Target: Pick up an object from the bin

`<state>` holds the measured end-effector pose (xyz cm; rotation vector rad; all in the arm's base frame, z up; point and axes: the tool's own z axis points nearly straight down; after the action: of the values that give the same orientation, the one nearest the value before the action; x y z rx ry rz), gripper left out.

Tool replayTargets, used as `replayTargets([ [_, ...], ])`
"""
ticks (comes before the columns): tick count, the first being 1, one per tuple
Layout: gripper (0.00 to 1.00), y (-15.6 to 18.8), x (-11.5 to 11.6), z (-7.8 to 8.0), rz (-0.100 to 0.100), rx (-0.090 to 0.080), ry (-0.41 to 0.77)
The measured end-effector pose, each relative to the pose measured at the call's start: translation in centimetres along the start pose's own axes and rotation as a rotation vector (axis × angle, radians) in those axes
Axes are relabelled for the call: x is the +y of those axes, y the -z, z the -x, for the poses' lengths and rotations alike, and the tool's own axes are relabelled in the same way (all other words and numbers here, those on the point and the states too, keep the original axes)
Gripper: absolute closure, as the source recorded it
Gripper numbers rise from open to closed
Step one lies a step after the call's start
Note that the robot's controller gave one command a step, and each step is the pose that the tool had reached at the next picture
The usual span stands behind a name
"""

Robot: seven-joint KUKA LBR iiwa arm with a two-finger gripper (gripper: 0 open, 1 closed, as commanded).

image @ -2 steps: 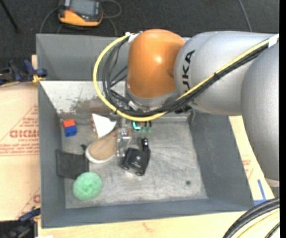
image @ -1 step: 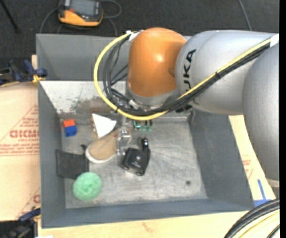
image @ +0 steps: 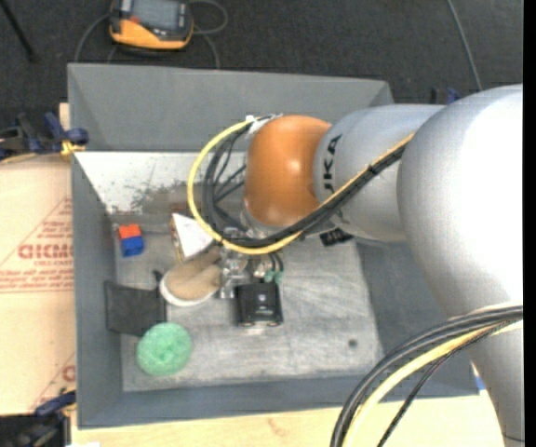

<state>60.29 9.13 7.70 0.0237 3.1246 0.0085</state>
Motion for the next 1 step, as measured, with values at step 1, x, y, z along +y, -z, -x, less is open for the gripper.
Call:
replayTargets([
  [1,1.00,0.00,0.00,0.00,0.000,0.000,-0.001],
])
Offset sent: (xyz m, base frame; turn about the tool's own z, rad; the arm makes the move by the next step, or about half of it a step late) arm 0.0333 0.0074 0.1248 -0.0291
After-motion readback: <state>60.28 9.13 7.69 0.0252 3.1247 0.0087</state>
